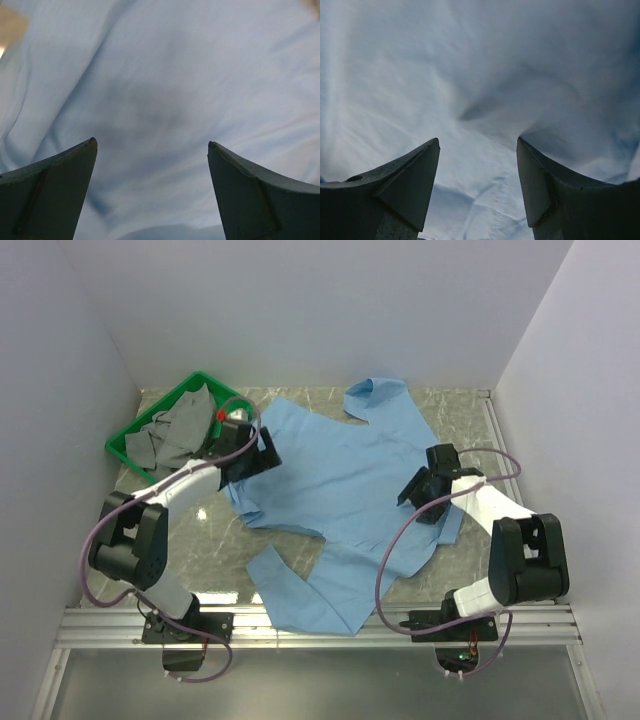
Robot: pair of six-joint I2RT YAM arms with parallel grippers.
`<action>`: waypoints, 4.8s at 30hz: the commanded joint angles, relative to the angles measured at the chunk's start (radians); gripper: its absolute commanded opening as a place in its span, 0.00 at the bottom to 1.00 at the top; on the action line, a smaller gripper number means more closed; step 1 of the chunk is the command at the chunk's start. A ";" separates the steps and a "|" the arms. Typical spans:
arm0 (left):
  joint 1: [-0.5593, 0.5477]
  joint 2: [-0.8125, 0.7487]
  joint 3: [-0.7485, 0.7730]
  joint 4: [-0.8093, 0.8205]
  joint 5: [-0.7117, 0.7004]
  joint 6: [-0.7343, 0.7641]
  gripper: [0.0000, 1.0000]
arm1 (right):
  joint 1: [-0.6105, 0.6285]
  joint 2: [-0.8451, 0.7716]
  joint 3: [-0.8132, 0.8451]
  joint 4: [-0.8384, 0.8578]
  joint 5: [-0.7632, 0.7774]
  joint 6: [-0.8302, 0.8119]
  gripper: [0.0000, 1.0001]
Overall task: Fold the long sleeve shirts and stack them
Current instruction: Flatten the shirt out
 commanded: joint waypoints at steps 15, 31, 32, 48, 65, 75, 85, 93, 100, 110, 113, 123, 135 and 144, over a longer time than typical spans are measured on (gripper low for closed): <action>0.172 -0.169 -0.236 -0.192 -0.237 -0.012 0.95 | -0.261 -0.097 -0.112 -0.015 0.173 -0.004 0.70; 0.030 -0.289 -0.294 -0.174 -0.025 -0.066 0.93 | -0.061 -0.162 -0.090 0.011 0.023 -0.010 0.70; 0.031 -0.283 -0.302 -0.165 -0.030 -0.074 0.92 | -0.063 -0.147 -0.102 0.019 0.006 -0.003 0.70; 0.171 -0.312 -0.330 -0.252 -0.080 -0.037 0.92 | -0.152 -0.225 -0.038 -0.058 0.206 -0.067 0.70; -0.344 -0.070 0.026 -0.002 0.075 0.268 0.92 | -0.023 0.204 0.333 0.428 -0.181 -0.164 0.61; -0.415 0.250 0.178 -0.047 0.225 0.330 0.91 | -0.020 0.505 0.537 0.458 -0.257 -0.072 0.60; -0.418 0.287 0.178 -0.206 0.374 0.365 0.90 | -0.035 0.703 0.661 0.363 -0.215 0.014 0.58; -0.418 0.285 0.108 -0.249 0.477 0.405 0.90 | -0.064 0.818 0.862 0.218 -0.152 0.037 0.58; -0.417 0.222 0.149 -0.231 0.351 0.396 0.99 | -0.075 0.779 0.925 0.192 -0.181 -0.004 0.60; -0.288 0.117 0.280 -0.107 0.129 0.275 0.99 | 0.021 0.312 0.592 0.016 0.021 -0.177 0.69; -0.213 0.174 0.332 -0.074 0.084 0.215 0.97 | 0.086 0.177 0.441 -0.042 0.103 -0.219 0.68; -0.113 0.428 0.536 -0.076 0.009 0.176 0.88 | 0.227 0.001 0.126 -0.116 0.226 -0.270 0.64; -0.067 0.625 0.654 -0.100 -0.037 0.166 0.89 | 0.233 0.117 0.089 -0.130 0.236 -0.291 0.62; -0.010 0.720 0.767 -0.131 -0.023 0.152 0.90 | 0.230 0.182 0.094 -0.173 0.253 -0.271 0.60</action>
